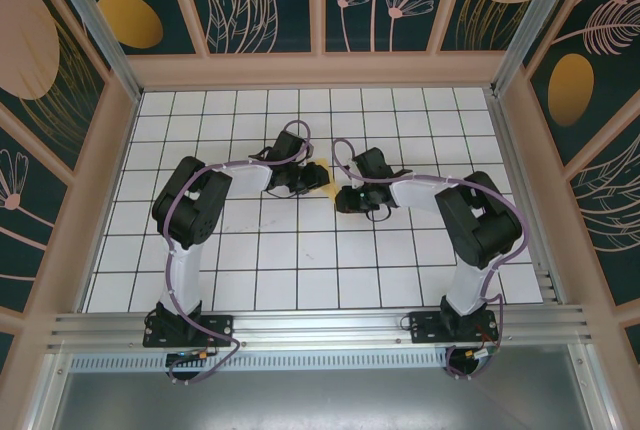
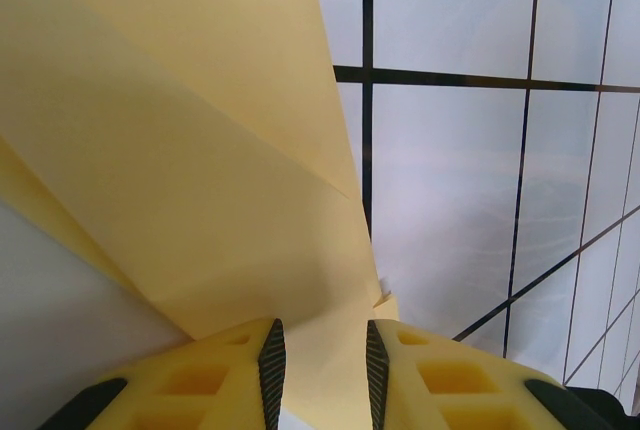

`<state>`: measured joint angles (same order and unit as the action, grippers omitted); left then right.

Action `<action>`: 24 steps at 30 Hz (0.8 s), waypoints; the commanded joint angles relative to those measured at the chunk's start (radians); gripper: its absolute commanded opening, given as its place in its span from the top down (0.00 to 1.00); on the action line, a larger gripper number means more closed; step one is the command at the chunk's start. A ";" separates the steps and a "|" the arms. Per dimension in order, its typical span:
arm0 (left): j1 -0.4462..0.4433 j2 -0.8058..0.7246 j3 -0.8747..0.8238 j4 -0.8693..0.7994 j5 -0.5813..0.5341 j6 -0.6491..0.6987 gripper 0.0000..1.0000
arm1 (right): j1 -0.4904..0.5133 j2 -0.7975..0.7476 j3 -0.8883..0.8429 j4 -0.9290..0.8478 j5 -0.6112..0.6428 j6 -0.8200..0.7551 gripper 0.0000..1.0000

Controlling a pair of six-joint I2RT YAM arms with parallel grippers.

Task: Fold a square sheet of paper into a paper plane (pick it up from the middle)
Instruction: Fold the wing for the fifth time at the center of the table.

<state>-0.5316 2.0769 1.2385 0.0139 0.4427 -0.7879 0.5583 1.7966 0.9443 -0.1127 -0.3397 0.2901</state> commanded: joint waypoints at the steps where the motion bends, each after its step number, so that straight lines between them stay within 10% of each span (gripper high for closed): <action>1: 0.021 0.067 -0.002 -0.091 -0.133 0.040 0.69 | 0.005 0.018 0.023 0.004 0.008 -0.040 0.76; 24: 0.021 0.031 0.047 -0.097 -0.115 0.059 0.69 | -0.006 0.047 -0.024 0.027 -0.023 -0.011 0.92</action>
<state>-0.5316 2.0842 1.2774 -0.0402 0.4095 -0.7593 0.5560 1.8168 0.9455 -0.0666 -0.3477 0.2710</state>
